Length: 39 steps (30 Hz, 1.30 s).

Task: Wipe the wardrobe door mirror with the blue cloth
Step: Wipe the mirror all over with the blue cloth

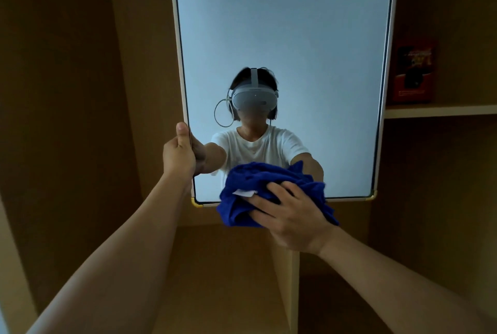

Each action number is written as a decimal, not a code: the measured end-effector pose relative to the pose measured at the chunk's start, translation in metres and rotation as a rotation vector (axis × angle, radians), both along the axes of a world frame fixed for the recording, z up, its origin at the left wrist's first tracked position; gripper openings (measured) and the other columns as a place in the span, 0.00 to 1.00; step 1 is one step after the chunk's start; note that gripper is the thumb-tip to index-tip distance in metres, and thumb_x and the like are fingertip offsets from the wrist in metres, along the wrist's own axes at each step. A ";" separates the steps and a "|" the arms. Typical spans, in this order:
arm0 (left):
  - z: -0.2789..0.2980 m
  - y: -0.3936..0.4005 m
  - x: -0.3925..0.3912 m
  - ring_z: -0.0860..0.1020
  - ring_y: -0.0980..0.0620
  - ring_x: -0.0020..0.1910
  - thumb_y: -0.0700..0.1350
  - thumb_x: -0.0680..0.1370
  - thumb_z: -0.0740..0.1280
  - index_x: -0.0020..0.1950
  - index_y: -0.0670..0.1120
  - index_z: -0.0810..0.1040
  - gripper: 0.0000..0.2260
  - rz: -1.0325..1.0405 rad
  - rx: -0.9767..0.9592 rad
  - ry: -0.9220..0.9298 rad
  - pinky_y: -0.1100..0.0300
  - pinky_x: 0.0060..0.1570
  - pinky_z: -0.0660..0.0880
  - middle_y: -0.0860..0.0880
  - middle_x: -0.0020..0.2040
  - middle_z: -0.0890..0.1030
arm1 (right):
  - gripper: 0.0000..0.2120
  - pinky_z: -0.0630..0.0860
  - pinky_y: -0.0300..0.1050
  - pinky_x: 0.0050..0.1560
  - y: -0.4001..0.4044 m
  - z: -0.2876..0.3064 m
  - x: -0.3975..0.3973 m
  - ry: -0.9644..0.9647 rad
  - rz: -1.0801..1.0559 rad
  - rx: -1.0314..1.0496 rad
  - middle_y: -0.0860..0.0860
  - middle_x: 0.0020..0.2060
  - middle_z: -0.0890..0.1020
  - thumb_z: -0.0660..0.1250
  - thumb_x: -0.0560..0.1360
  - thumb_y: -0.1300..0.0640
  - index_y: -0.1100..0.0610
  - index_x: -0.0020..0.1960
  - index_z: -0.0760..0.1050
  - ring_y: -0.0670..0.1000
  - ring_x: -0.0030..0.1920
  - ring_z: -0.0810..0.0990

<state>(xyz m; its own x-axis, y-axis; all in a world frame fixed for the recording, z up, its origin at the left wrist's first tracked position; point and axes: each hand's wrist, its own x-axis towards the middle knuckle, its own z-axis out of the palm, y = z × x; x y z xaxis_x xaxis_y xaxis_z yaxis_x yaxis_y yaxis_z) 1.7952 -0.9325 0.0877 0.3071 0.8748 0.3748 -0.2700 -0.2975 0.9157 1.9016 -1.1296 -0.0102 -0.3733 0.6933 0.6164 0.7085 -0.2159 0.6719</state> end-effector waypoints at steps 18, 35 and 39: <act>-0.005 -0.001 0.002 0.73 0.47 0.45 0.63 0.79 0.50 0.48 0.47 0.72 0.22 0.091 0.071 0.040 0.53 0.45 0.67 0.47 0.45 0.75 | 0.28 0.75 0.58 0.52 -0.080 0.031 0.058 0.257 -0.284 0.529 0.54 0.72 0.65 0.67 0.67 0.55 0.54 0.66 0.65 0.62 0.58 0.69; -0.006 -0.007 0.002 0.72 0.46 0.48 0.62 0.79 0.50 0.49 0.45 0.72 0.23 0.105 0.042 -0.007 0.52 0.47 0.67 0.45 0.47 0.74 | 0.33 0.77 0.55 0.52 -0.067 0.014 0.041 0.429 -0.228 0.557 0.52 0.72 0.68 0.73 0.66 0.55 0.52 0.69 0.66 0.59 0.60 0.71; -0.007 -0.008 0.001 0.74 0.45 0.52 0.63 0.79 0.50 0.56 0.44 0.74 0.25 0.088 0.029 -0.024 0.51 0.50 0.67 0.44 0.50 0.76 | 0.34 0.76 0.53 0.49 -0.071 0.037 0.048 0.445 -0.236 0.588 0.53 0.72 0.68 0.73 0.67 0.52 0.53 0.70 0.65 0.59 0.57 0.73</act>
<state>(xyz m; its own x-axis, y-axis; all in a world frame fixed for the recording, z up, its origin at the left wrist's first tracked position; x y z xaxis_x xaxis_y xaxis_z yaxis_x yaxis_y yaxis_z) 1.7967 -0.9408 0.0809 0.2196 0.8869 0.4064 -0.2637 -0.3471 0.9000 1.9499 -1.2003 0.0265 0.1126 0.2356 0.9653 0.7758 -0.6279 0.0628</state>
